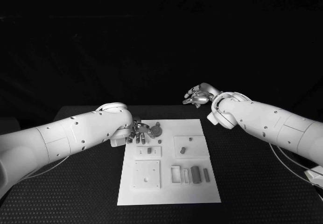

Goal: Assemble the parts on the task board

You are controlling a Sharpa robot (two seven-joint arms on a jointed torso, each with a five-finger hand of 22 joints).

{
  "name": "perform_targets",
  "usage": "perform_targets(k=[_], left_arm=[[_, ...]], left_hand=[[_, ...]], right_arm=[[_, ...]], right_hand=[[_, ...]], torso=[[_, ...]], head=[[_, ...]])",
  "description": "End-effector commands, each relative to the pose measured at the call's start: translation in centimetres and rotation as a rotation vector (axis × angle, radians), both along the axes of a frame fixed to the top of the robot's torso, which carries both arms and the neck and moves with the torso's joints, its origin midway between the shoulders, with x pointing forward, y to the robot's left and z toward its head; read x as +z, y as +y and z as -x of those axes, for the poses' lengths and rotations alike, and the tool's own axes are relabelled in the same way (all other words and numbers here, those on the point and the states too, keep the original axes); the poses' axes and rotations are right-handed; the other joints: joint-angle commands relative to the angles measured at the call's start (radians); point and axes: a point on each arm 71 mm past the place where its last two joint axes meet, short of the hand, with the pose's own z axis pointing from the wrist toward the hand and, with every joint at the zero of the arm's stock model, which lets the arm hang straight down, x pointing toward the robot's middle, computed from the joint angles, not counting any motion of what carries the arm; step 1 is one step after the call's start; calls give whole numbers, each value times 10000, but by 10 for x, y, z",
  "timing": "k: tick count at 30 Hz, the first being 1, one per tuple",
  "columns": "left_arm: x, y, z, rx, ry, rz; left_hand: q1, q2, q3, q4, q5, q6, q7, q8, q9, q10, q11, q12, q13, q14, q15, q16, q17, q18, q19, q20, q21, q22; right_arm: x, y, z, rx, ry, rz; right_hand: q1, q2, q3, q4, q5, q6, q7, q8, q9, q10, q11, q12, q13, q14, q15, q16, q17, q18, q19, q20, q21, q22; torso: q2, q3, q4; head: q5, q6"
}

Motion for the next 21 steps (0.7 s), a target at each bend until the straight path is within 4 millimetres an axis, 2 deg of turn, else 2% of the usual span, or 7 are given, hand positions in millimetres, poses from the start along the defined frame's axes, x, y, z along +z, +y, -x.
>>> perform_targets(k=[1,4,8,17,19,21], left_arm=[[13,12,-11,478,-378,438],[24,28,-26,1061,-883,520],[27,41,-38,1605,-1237,581],[29,51,-54,1904,-1621,220],[30,51,-58,1911,-1812,75],[29,51,-61,1931,-1908,98]], left_hand=[[233,30,-5,-148,-10,-462,228,-159,-58,-148,81,-43,4,-136,58,-69,-27,208,-103,-5,-77,84],[584,23,42,-349,-4,-1089,465,-484,-178,-575,319,-224,-40,-468,294,-326,-150,157,-451,66,-332,16],[780,37,36,-377,6,-1323,625,-573,-193,-979,472,-414,-107,-776,440,-640,-339,151,-795,155,-646,-108],[1046,176,-31,-373,29,-1489,746,-589,-172,-1349,601,-596,-205,-1037,575,-916,-590,128,-1056,309,-960,-231],[1060,135,-64,-362,28,-1534,764,-604,-178,-1395,620,-617,-221,-1069,593,-946,-632,123,-1093,326,-1004,-244],[1108,111,-71,-368,30,-1577,786,-617,-182,-1462,642,-648,-240,-1121,616,-982,-672,116,-1148,346,-1056,-259]], right_arm=[[0,0,0,91,6,72],[0,-1,0,79,4,75],[0,-1,0,81,-9,59],[0,-1,1,85,-27,30],[0,0,0,87,-41,25],[0,0,1,105,-41,19]], right_hand=[[58,-39,-44,-7,52,-15,70,-60,14,-61,17,34,-16,-93,7,-40,15,201,-12,88,-64,10],[45,-44,-54,-3,52,-19,72,-62,14,-63,18,37,-21,-94,8,-40,16,203,-12,92,-65,12],[32,-46,-64,0,52,-21,73,-63,15,-64,20,41,-27,-94,9,-40,18,204,-13,96,-66,14],[-18,-46,-94,13,52,-27,76,-67,16,-66,23,52,-42,-94,12,-39,23,210,-11,107,-69,19],[-27,-46,-98,14,52,-29,77,-68,16,-66,23,54,-45,-94,13,-39,23,212,-10,109,-69,20],[-32,-45,-101,16,53,-30,77,-69,16,-66,23,55,-47,-93,13,-39,24,213,-10,110,-69,20]], torso=[[6,4,1],[2,8,7],[23,-4,-5],[54,-22,-41],[62,-30,-34],[75,-42,-53]], head=[[2,59],[3,107],[19,154],[45,251],[12,289],[31,301]])
